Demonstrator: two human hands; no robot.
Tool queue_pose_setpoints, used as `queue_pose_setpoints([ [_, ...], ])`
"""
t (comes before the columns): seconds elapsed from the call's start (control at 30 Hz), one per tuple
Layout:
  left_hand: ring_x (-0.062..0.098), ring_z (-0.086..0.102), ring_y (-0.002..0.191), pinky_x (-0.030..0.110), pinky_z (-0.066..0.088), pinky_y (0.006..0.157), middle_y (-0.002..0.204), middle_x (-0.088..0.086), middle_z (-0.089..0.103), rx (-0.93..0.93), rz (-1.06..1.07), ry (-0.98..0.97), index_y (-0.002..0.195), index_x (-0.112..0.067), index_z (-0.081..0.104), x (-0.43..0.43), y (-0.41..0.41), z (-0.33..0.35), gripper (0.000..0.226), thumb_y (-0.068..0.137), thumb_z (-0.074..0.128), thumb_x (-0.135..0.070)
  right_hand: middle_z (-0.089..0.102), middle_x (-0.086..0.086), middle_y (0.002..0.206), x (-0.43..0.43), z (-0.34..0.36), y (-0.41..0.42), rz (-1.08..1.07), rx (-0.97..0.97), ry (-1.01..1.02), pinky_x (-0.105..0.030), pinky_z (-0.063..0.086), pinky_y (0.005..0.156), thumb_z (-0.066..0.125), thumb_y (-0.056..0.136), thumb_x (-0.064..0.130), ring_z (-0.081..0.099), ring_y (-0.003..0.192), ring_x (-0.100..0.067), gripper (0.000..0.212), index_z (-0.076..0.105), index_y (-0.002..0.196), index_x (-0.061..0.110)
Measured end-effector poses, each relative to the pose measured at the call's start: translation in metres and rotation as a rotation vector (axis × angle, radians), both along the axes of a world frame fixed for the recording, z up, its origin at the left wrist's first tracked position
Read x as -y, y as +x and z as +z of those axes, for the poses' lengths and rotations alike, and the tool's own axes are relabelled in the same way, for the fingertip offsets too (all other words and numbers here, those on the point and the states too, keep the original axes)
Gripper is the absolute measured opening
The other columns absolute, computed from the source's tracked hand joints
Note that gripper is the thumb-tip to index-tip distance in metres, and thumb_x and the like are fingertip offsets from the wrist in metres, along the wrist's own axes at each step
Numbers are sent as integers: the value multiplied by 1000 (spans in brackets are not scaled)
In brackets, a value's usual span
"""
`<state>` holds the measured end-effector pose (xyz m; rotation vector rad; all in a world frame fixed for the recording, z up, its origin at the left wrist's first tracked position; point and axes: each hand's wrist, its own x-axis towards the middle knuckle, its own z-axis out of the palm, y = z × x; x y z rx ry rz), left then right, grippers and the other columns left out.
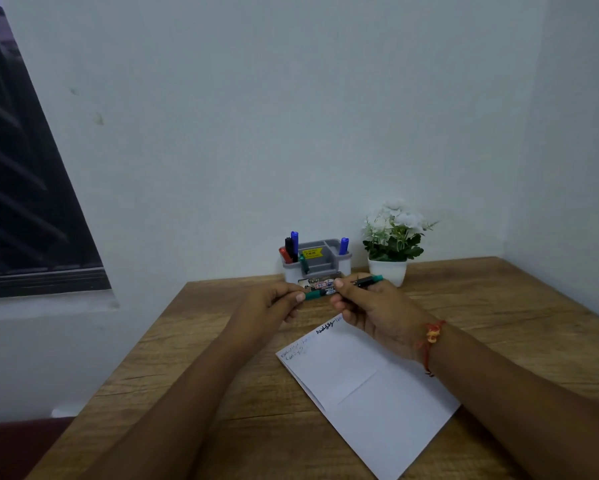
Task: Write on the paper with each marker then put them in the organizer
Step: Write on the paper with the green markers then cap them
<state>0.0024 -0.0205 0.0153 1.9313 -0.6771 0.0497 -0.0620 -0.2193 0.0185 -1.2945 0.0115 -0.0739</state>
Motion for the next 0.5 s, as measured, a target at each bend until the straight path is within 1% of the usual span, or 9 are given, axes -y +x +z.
queue_pose_setpoints([
  [0.1,11,62,73,34,54,76,80,3,70,1,11,-22,97,-22,75,1,-1,-1,15,93,60,-21,73,-8,77,0,-1,1,15,-36,53,-16,57,55,69,92,19,68,63,-8,21,72,100,0],
  [0.2,7,62,77,29,54,78,84,-2,72,-3,67,-116,96,-28,74,5,-3,1,13,87,68,-20,76,-11,81,0,0,2,18,-58,164,-17,58,56,68,92,19,72,67,-9,23,70,102,-2],
  [0.27,7,60,79,29,53,75,86,2,71,39,137,-193,95,-29,74,8,-5,4,15,83,74,-20,77,-12,84,0,3,3,-6,-34,209,-19,60,59,66,94,24,72,69,-11,28,68,103,-2],
  [0.33,1,57,77,20,51,69,85,-1,69,89,199,-262,97,-25,74,9,-7,8,17,82,75,-18,76,-12,84,3,5,5,-83,-10,164,-21,61,61,58,100,29,72,70,-13,29,66,106,2],
  [0.37,-1,57,76,15,50,68,85,-5,68,110,229,-297,98,-24,74,10,-8,11,18,82,74,-16,75,-11,84,4,4,5,-139,0,62,-23,62,62,53,103,30,71,69,-13,30,65,109,3],
  [0.4,-3,58,77,13,49,68,86,-9,69,134,258,-332,99,-22,74,10,-9,15,19,82,74,-14,74,-9,84,7,1,6,-209,20,-114,-25,62,63,50,105,29,71,69,-13,31,64,113,4],
  [0.43,-4,59,78,12,49,69,87,-10,69,161,287,-365,100,-21,74,9,-9,19,19,83,74,-12,73,-7,84,10,-3,8,-287,59,-341,-29,63,66,49,106,28,70,69,-12,29,64,115,5],
  [0.47,-4,61,80,12,49,70,89,-11,70,192,318,-397,101,-21,73,8,-10,23,20,83,73,-12,74,-4,83,14,-6,9,-356,112,-567,-32,64,69,49,105,26,70,70,-11,26,65,113,7],
  [0.5,-4,62,82,12,49,71,91,-11,70,222,354,-422,103,-21,72,8,-10,27,21,84,72,-12,74,-2,81,17,-9,10,-403,152,-748,-36,64,72,50,105,26,70,70,-10,23,67,109,11],
])
